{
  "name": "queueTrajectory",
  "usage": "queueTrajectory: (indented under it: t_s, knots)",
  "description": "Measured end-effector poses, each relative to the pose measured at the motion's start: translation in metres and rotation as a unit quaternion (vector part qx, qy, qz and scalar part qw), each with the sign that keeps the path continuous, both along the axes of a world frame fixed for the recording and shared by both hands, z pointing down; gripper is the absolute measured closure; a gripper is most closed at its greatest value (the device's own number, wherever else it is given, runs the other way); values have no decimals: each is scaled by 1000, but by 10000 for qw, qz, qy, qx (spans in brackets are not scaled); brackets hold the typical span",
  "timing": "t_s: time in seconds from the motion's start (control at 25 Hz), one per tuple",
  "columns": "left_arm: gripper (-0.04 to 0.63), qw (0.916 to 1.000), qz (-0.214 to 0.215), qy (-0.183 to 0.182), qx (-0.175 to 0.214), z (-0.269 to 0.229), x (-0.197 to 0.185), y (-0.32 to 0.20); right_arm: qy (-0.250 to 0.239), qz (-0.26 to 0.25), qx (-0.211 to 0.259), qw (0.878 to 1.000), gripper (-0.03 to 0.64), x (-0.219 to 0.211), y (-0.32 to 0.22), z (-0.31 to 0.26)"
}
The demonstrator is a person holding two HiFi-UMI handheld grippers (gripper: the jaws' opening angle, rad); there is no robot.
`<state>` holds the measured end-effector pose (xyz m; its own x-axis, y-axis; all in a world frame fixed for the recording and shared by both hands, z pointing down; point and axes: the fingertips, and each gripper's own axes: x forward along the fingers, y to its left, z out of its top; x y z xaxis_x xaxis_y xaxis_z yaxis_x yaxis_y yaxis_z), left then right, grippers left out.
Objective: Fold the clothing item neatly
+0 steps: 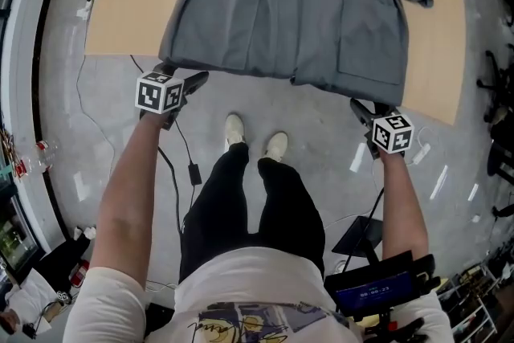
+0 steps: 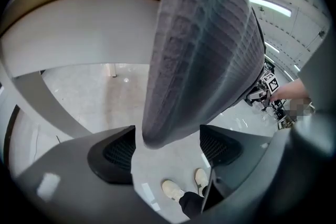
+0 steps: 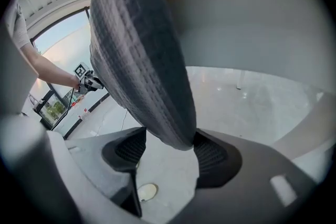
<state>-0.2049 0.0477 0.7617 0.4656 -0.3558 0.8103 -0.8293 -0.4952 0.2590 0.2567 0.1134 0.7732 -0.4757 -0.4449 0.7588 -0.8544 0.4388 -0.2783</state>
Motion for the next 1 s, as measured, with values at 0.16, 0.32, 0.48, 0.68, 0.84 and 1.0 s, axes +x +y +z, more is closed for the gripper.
queueTrajectory:
  t_s: [0.16,0.32,0.48,0.68,0.84,1.0]
  knots:
    - [202,9997,173,110,116,3,9,-7,-55,-86,126,9999,344,-3,-9,4]
    - [231,9987,267,259,339,-4,19,-12,11,-312,224,9993,345,-4,-7,3]
    - [399,9974,363,377,488,-15,28,-8,-49,-494,328,9982,458,-12,-2,-6]
    - [565,9957,478,603,520,-37,42,5,-336,-688,308,9966,601,-32,17,-22]
    - [572,9941,566,808,448,-57,51,22,-485,-634,342,9962,601,-42,32,-42]
    - [574,9924,673,965,356,-76,56,46,-641,-606,412,9953,603,-53,50,-65]
